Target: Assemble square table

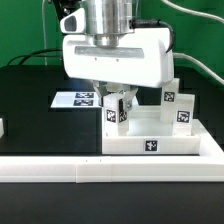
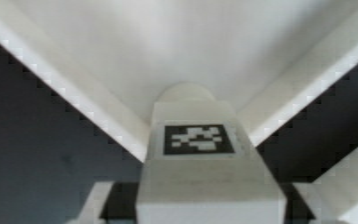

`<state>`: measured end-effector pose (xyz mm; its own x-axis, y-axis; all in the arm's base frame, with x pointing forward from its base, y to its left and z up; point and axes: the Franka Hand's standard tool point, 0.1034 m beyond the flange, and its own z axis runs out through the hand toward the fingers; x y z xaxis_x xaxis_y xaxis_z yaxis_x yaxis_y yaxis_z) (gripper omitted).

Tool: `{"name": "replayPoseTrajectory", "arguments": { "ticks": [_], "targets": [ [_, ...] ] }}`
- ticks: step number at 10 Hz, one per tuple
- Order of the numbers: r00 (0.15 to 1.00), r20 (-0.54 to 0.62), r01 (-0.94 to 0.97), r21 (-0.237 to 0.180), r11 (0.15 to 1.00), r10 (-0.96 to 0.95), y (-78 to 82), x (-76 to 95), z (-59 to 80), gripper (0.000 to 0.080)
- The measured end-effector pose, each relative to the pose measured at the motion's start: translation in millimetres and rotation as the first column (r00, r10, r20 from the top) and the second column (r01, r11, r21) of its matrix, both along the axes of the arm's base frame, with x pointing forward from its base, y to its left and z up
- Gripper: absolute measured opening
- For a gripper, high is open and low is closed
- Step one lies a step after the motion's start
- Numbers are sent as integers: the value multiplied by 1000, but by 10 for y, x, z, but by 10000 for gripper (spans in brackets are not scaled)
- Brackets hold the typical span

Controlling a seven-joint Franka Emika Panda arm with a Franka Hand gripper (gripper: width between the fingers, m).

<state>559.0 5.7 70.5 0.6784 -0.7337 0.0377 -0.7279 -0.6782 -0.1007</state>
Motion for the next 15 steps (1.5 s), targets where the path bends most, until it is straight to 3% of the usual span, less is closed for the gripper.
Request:
{"name": "replayPoseTrajectory", "arguments": {
  "ticks": [4,6,7,8,9,12,15],
  "targets": [
    [948,-18,318,25,948,-318,6,0,2,291],
    [942,-19,337,28,941,-336,8,0,1,291],
    [961,-15,275,22,961,-275,6,0,2,478],
    [980,-10,197,15,980,-197,4,3,3,478],
    [982,-10,189,14,982,-189,9,1,-1,592],
    [992,-4,-125,-15,992,125,22,-8,-19,646],
    [916,-10,-401,-35,915,401,24,-31,-31,649]
  ]
}}
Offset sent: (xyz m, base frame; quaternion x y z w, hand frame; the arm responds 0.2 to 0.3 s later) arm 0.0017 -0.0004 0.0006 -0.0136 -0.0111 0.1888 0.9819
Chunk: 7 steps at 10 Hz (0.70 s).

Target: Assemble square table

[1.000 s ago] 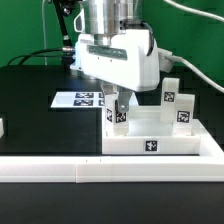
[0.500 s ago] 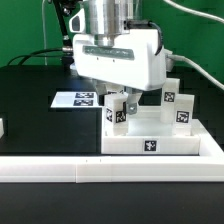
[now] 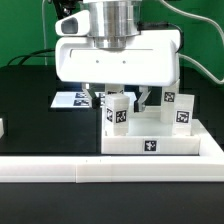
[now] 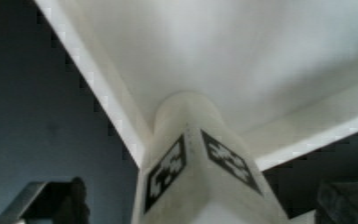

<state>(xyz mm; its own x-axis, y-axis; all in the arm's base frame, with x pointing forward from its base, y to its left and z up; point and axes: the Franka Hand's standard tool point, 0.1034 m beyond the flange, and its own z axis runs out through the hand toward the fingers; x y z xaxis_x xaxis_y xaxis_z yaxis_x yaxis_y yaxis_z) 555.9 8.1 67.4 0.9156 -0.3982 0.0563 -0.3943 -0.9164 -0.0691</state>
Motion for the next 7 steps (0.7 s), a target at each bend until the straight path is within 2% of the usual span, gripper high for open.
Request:
{"name": "replayPoseTrajectory", "arguments": {
  "ticks": [2,6,7],
  "targets": [
    [988,-15,-157,-11,988,157,29,-10,4,649],
    [903,-23,-429,-50,902,428,21,-9,5,649],
    [867,-15,-498,-77,864,498,23,21,21,649]
  ]
}}
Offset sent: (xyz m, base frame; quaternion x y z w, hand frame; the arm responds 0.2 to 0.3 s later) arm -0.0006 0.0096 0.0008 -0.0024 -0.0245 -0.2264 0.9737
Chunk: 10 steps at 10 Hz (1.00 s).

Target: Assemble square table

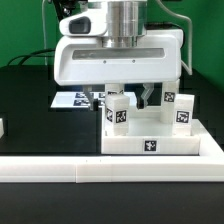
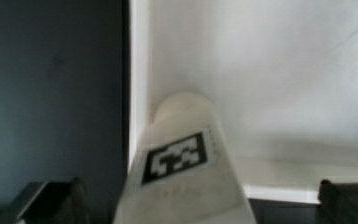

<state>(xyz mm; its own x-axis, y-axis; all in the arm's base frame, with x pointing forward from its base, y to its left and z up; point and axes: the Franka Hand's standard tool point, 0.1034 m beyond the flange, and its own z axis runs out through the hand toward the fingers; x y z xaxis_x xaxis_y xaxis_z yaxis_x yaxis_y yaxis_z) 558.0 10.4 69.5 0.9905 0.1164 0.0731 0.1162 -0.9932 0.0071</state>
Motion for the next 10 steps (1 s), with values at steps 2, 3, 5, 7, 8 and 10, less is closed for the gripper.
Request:
{"name": "replayPoseTrajectory", "arguments": {
  "ticks": [2,3,5,7,8,10],
  "targets": [
    [994,26,-105,-21,994,106,21,36,40,649],
    [987,22,-159,-26,987,160,5,36,40,649],
    [970,18,-243,-39,969,243,-38,35,36,649],
    [972,17,-235,-38,971,236,-42,32,29,385],
    [972,16,-235,-38,971,235,-43,28,24,288],
    [976,16,-216,-36,976,217,-44,27,21,289]
  ]
}}
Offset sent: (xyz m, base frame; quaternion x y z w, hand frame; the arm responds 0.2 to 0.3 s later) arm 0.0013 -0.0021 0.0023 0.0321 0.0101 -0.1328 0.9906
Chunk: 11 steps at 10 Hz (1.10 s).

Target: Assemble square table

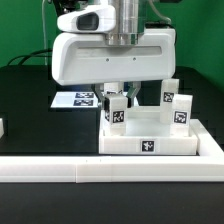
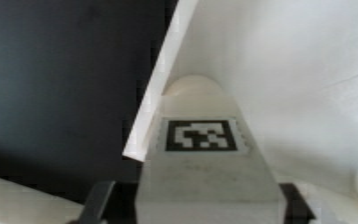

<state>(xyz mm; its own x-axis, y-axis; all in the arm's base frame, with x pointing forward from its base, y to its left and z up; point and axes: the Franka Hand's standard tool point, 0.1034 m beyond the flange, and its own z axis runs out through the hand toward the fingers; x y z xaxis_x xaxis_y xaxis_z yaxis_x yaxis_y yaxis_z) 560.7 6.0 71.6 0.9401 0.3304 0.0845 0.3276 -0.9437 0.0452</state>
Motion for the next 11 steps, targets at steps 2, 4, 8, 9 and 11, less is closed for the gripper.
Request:
{"name": "replayPoseTrajectory", "arguments": {
  "ticks": [2,4,8,9,11],
  "targets": [
    [994,1,109,14,994,-109,4,-1,-1,289],
    [960,0,280,35,959,-280,-1,0,0,289],
    [768,-17,639,78,765,-640,-57,-7,-7,290],
    [711,-22,702,83,707,-703,-105,-10,-7,290],
    [585,-29,809,88,581,-810,-173,-22,-8,293]
  ]
}}
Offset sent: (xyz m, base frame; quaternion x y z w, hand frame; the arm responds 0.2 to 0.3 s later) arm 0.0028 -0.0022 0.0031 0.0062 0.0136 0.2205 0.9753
